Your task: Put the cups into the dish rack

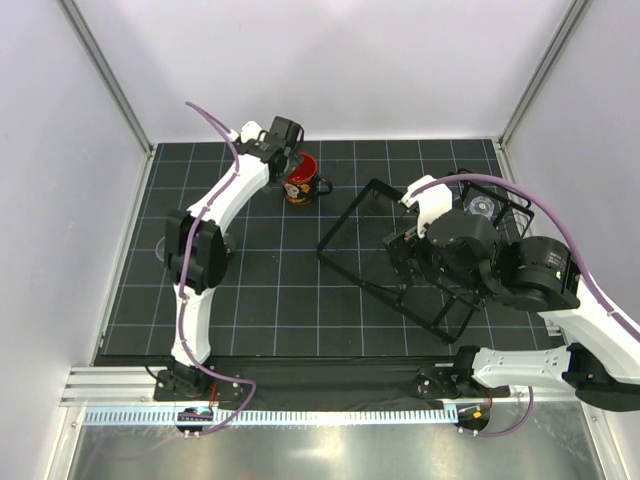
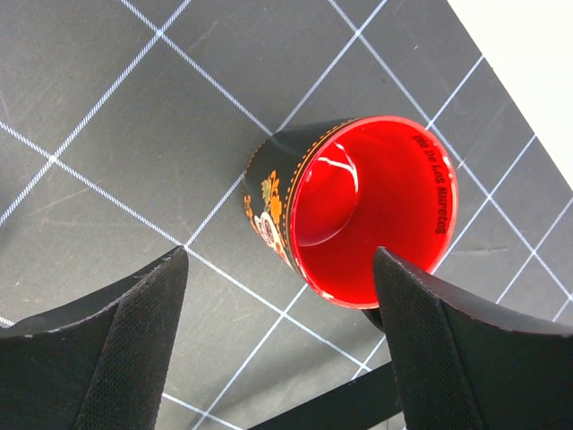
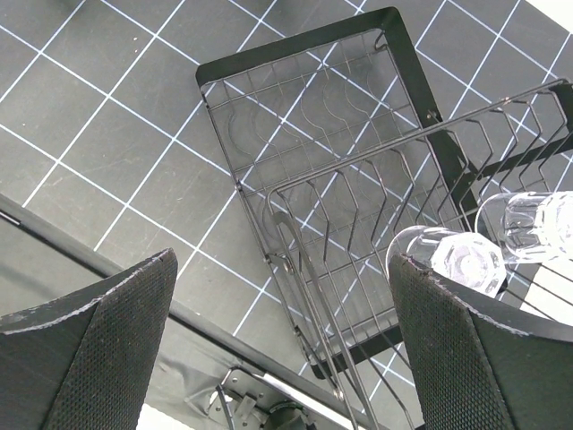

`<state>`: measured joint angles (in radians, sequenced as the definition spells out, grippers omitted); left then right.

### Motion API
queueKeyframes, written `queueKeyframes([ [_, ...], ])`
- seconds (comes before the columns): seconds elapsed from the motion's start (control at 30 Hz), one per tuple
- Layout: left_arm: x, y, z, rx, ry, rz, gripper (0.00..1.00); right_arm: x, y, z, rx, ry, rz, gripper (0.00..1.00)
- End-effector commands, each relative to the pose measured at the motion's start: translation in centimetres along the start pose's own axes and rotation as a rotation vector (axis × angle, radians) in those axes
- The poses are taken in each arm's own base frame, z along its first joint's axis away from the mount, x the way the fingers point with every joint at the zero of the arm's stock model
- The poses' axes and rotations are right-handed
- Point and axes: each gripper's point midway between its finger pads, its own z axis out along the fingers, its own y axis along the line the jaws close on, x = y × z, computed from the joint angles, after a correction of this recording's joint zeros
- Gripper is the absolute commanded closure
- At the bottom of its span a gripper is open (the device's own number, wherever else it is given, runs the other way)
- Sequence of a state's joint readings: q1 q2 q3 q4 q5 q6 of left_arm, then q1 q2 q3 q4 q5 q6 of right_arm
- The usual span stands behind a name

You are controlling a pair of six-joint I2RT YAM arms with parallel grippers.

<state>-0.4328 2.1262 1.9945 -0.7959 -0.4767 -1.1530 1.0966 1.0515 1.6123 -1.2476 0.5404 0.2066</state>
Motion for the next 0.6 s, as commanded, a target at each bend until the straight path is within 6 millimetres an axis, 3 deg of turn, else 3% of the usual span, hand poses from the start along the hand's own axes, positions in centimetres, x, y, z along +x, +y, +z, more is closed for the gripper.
queueKeyframes([
  [0.0,-0.4,-0.6,0.3,-0.004,-0.026,-0.027,0.19,-1.1,-0.7,-0.8,0.017,-0.041,0.046,0.00],
  [0.57,2.4,-1.2,3.4,-0.006,0.039,-0.015,0.34,0.3,-1.1,-0.6,0.045,-0.011,0.063,0.00],
])
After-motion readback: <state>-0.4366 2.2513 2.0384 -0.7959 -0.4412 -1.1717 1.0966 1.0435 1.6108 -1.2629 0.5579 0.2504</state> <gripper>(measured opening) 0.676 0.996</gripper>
